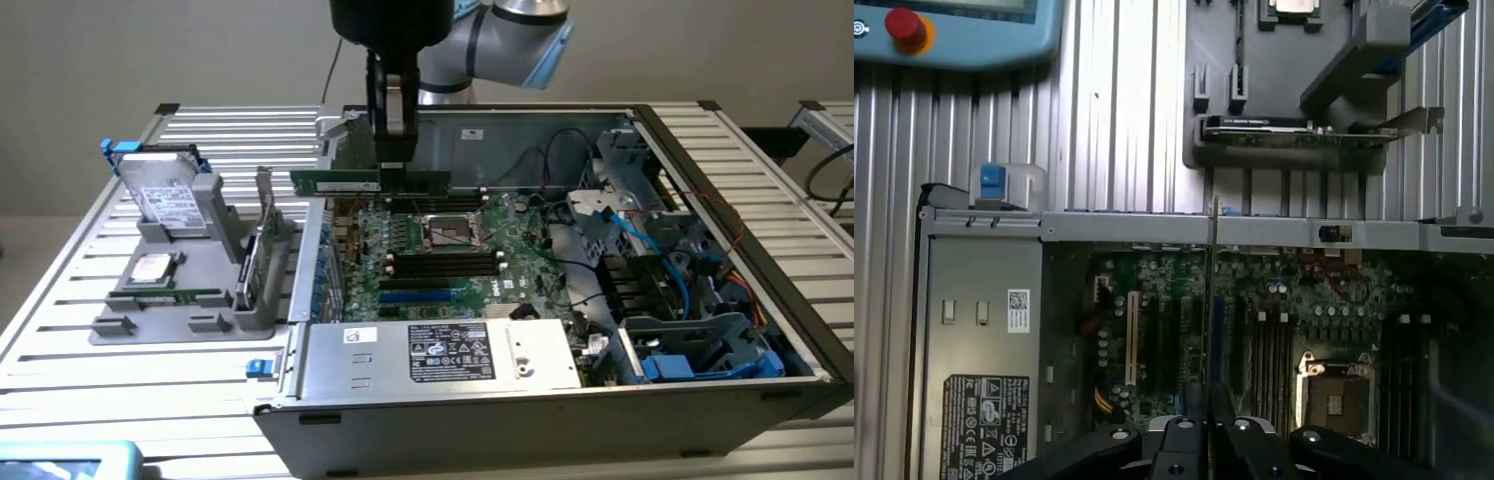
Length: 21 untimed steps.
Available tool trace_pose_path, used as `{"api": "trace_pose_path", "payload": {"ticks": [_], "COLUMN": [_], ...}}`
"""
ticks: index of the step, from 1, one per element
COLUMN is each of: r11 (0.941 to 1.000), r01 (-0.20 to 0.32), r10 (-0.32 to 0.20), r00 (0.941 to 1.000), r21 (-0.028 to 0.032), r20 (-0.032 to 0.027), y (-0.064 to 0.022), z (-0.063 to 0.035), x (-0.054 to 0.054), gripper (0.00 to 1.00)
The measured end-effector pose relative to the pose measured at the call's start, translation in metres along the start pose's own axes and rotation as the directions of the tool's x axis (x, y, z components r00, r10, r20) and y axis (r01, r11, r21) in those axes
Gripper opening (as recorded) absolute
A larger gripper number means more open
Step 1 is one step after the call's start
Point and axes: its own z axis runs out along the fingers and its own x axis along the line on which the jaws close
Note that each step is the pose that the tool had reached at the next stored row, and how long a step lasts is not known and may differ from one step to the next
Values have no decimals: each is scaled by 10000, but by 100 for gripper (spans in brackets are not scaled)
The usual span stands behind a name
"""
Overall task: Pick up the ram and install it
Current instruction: 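Pick up the ram and move it above insertion slot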
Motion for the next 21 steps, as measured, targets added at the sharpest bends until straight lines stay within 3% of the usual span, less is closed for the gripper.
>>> {"api": "trace_pose_path", "payload": {"ticks": [11, 21], "r11": [10000, 9999], "r01": [1, 4], "r10": [-1, -4], "r00": [10000, 10000], "r21": [3, 115], "r20": [-9, -31], "y": [-422, -527], "z": [0, 14], "x": [-146, -415], "gripper": [13, 13]}}
